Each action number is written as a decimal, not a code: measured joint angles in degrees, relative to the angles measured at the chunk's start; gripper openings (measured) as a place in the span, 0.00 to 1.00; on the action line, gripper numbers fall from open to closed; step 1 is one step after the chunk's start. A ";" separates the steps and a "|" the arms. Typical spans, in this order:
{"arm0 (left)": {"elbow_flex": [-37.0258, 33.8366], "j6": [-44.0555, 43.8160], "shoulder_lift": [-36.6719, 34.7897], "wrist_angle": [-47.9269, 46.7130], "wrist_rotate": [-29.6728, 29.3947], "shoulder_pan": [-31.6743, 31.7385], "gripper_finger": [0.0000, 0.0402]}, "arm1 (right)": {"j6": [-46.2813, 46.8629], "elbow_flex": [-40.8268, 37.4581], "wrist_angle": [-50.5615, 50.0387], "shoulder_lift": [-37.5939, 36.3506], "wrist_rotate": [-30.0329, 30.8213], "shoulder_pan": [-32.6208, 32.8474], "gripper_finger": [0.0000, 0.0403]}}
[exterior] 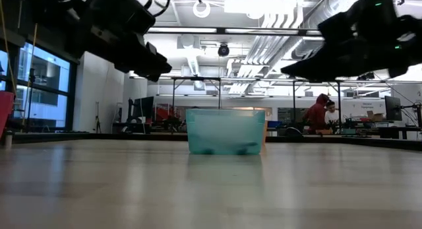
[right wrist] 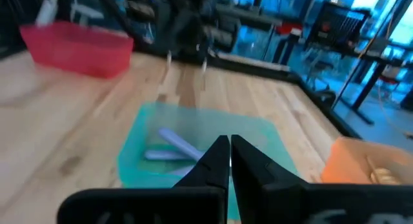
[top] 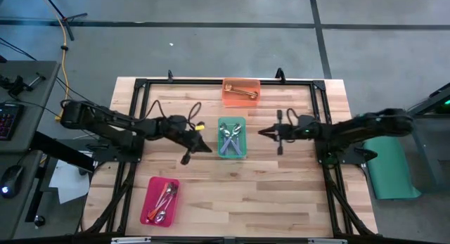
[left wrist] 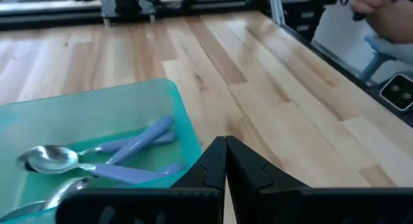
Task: Sort silverware by color (type)
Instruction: Return to Home Position
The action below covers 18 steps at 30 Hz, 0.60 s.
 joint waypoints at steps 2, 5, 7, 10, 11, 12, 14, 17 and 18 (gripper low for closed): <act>-1.54 0.12 -1.17 1.37 1.76 1.98 0.00 | 0.17 -2.34 -1.13 -5.35 -0.19 0.06 0.00; -3.05 0.59 -3.36 1.72 1.93 4.35 0.00 | -0.04 -5.41 -5.76 -14.06 -0.49 -0.28 0.00; -4.15 0.83 -5.56 1.61 1.92 5.66 0.00 | 0.39 -6.52 -10.91 -20.12 -0.46 -0.93 0.00; -5.84 0.86 -9.33 1.50 1.94 7.32 0.00 | 1.23 -6.81 -19.93 -28.22 -0.36 -1.71 0.00; -6.37 0.90 -10.52 1.51 1.92 7.70 0.00 | 1.24 -6.81 -22.23 -30.61 -0.35 -1.86 0.00; -7.05 1.00 -11.85 1.61 1.90 8.16 0.00 | 1.21 -6.82 -24.21 -32.93 -0.34 -2.07 0.00; -8.36 1.03 -14.61 1.71 1.92 8.84 0.00 | 0.75 -6.80 -27.70 -37.42 -0.32 -2.33 0.00; -10.73 1.05 -18.90 1.58 1.90 9.80 0.00 | 0.05 -6.80 -32.49 -43.88 -0.32 -2.78 0.00; -11.50 1.05 -20.40 1.55 1.90 10.13 0.00 | -0.08 -6.80 -34.14 -45.94 -0.29 -2.97 0.00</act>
